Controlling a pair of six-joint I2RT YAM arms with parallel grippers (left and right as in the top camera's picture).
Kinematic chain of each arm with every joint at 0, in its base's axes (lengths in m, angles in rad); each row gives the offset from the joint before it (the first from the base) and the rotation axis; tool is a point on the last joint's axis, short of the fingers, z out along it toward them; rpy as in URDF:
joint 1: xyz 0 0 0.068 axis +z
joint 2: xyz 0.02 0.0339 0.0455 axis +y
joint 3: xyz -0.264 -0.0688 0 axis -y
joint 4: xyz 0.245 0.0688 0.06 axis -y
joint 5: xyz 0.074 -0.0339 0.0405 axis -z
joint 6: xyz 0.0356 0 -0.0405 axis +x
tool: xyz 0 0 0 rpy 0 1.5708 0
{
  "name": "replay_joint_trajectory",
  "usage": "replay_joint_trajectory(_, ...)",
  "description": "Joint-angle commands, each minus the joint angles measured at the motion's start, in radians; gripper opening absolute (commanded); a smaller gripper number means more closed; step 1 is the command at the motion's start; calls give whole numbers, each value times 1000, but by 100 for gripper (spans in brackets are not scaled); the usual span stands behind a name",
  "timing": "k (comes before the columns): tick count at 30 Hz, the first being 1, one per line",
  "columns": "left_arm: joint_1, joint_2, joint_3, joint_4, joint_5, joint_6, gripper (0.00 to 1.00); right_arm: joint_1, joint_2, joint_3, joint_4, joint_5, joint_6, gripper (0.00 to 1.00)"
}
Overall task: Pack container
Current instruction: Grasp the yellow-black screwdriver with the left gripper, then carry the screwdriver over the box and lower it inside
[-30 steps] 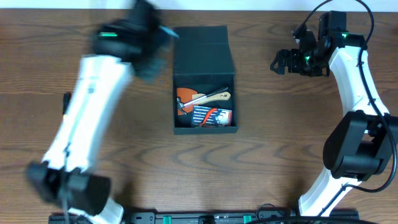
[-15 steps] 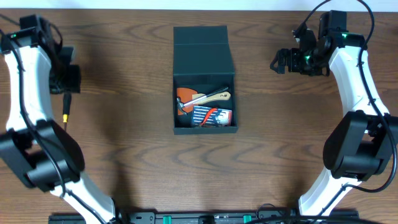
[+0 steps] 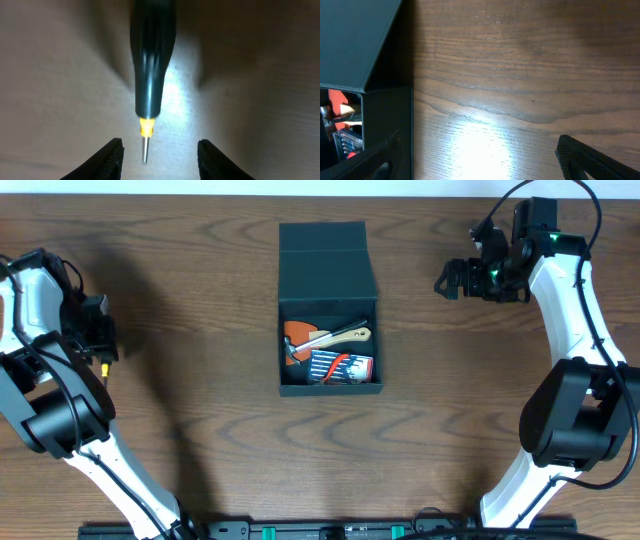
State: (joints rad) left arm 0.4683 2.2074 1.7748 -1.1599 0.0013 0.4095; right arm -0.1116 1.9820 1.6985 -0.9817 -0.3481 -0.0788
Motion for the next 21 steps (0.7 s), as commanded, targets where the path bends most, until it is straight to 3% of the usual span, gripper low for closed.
replay_joint_trajectory(1,-2,30,-1,21,14,71,47,8,0,-6,-2,-16,11,99)
replay_joint_trajectory(14,-2,125,-1,63,13,122,38,8,0,-6,-41,-16,11,99)
replay_joint_trajectory(17,-2,125,-1,58,14,121,24,8,0,-6,-41,-16,11,99)
replay_joint_trajectory(19,-7,123,1,34,15,109,6,8,0,-6,-41,-16,11,99)
replay_joint_trajectory(21,-18,113,5,-4,18,109,6,8,0,-6,-40,-16,11,99)
